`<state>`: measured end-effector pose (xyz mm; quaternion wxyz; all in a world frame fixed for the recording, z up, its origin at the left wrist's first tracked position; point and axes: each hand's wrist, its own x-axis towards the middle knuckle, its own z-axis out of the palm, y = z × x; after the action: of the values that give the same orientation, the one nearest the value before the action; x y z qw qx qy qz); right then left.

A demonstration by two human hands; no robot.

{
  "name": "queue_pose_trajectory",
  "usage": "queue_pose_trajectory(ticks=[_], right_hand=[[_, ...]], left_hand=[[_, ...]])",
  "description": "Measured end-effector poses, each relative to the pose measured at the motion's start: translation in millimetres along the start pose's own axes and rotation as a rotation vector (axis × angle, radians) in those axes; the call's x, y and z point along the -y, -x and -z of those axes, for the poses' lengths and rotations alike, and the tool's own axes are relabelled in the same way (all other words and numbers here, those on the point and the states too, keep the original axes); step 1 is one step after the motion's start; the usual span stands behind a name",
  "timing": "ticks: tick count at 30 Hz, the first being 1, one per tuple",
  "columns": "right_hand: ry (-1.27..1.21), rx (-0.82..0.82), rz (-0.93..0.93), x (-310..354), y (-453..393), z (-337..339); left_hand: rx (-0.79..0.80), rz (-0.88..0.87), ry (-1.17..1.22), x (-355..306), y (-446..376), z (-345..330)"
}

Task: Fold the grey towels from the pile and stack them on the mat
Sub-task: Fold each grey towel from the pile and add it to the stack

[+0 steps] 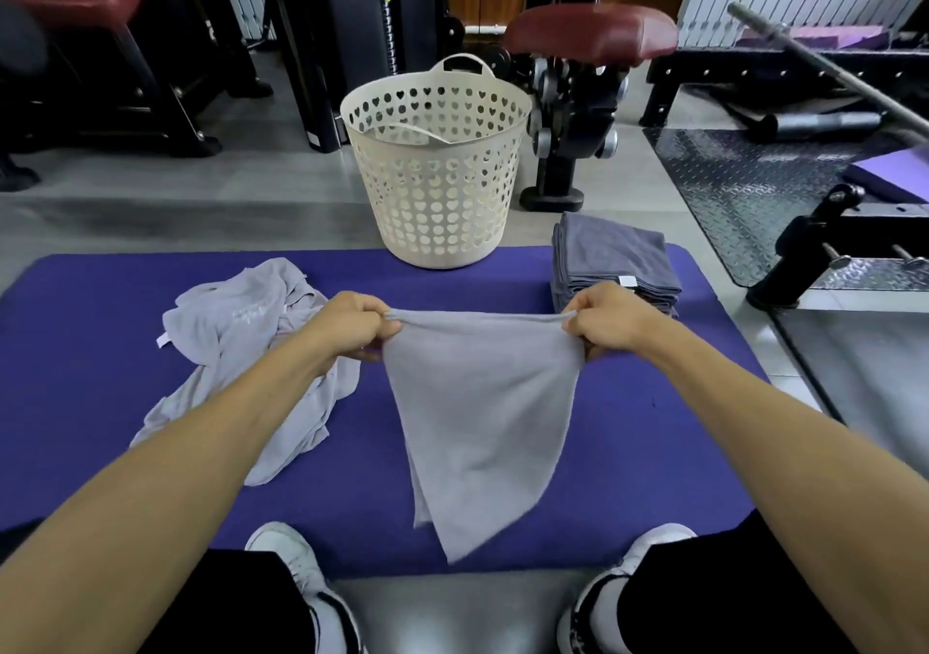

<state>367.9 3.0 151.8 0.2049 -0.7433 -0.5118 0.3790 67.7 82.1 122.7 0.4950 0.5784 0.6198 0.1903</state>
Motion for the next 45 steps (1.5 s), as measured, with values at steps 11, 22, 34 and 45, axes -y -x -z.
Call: queue_pose_trajectory(ticks=[11,22,34,45], right_hand=[[-0.12,-0.357,0.313,28.5,-54.0,27.7],[-0.049,0.046,-0.011,-99.5,8.9,-66.0],[-0.107,0.172,-0.277,-159.0,17.8,-121.0],[0.001,0.057,-0.282,-183.5,-86.9,-158.9]], left_hand=[[-0.321,-0.408,0.042,-58.8,-33.7,9.7],[0.112,-0.107,-0.185,73.2,14.9,-38.6],[0.238,0.21,-0.094,150.1,12.4,-88.6],[0.073,0.38,-0.052,183.0,-86.5,-122.4]])
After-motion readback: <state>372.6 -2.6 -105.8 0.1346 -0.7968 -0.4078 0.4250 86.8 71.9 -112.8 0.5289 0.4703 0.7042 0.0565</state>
